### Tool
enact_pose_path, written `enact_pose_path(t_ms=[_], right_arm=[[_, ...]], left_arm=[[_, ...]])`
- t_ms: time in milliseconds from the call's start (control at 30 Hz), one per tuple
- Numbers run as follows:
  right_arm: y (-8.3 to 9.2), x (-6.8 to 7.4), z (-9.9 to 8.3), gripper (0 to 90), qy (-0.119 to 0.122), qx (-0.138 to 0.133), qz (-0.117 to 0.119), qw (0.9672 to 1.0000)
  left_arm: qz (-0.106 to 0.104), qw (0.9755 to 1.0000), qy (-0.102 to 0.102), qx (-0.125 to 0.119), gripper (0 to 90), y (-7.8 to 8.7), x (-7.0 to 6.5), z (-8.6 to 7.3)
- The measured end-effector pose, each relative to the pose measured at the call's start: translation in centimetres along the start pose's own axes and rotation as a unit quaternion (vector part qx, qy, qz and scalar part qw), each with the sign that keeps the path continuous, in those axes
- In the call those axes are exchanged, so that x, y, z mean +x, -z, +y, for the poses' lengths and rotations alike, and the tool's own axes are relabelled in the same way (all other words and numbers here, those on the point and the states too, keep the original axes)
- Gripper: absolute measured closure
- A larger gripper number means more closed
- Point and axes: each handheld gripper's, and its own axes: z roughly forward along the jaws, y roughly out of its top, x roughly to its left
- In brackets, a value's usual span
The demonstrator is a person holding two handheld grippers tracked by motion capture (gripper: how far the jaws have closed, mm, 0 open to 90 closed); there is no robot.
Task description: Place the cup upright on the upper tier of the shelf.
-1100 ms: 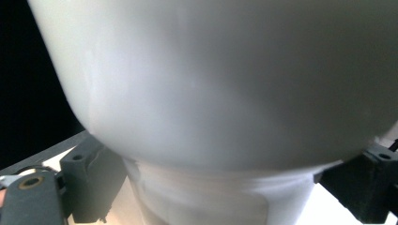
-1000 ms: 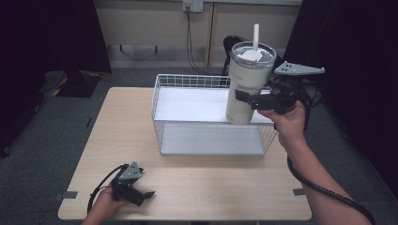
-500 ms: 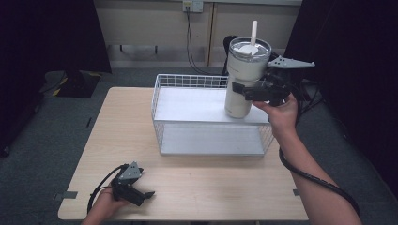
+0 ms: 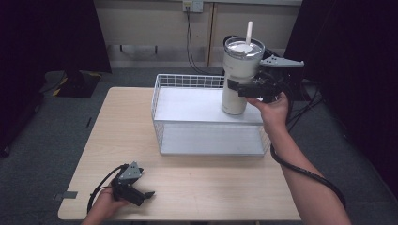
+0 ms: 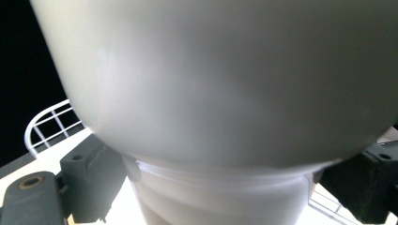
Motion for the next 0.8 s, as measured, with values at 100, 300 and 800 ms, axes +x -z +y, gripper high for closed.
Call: enact_pose_path(t_ms=[100,300,800], right_arm=[[-0.25,-0.01,-0.1,10.1,0.0,0.002,-0.004,1.0],[-0.49,-0.1,-0.35,10.0,0.0,0.001,-0.009,1.0],[-0.41,-0.2,-0.73,9.9,0.004,-0.008,-0.01,0.9999]], left_arm=[[0.0,1.0,0.0,0.0,0.4,0.0,0.0,0.0],[0.0,1.0,0.0,0.0,0.5,0.0,0.0,0.0],[0.0,1.0,0.0,0.0,0.5,0.0,0.0,0.0]])
